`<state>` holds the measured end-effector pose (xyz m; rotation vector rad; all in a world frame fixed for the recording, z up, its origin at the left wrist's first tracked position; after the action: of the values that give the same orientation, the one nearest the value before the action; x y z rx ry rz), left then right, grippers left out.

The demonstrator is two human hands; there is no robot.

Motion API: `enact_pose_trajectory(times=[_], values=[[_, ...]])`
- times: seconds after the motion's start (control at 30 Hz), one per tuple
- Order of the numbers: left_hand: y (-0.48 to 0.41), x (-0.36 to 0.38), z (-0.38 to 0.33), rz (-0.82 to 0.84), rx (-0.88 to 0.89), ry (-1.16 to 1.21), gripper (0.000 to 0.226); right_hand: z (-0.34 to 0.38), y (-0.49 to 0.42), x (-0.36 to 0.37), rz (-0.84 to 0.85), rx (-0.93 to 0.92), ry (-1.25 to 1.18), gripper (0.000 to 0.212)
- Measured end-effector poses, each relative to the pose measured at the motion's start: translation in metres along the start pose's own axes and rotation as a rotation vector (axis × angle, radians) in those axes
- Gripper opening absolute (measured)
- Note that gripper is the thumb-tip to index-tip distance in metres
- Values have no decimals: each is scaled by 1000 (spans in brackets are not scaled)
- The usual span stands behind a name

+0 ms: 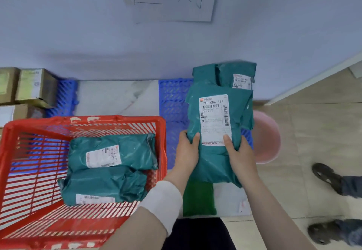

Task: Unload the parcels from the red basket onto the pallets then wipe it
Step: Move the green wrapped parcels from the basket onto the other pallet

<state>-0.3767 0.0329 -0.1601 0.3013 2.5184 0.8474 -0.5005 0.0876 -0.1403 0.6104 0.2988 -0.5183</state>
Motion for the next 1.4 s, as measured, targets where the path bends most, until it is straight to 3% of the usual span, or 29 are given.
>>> enact_pose_trajectory(times=[0.23,0.43,0.7,1.03,1.13,1.4], values=[[-115,13,-23,-136,-129,-37,37,17,-124,44,69,-51,103,34],[-207,26,-13,-230,-248,1,40,8,-207,92,144,-86,289,42],[-257,41,1,-221,-285,33,33,9,-239,124,76,-201,655,46],[-243,32,-16,-189,-326,-60,41,11,-225,114,117,-161,613,46],[-222,19,-31,-212,-245,-113,41,13,-208,102,69,-149,541,46],[-103,-28,-47,-173,183,-272,31,27,-123,63,-31,-223,431,35]])
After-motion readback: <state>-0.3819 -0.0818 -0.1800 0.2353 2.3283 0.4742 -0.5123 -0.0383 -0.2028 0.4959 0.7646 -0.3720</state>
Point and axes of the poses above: each hand's wrist, its own y-axis away from the middle knuckle, its own x-axis out of the palm, z = x × y, the point moved 1 cm from there along -y, towards the middle knuckle, and after that the axes turned 7 degrees about -y, right-handed, at the moved point
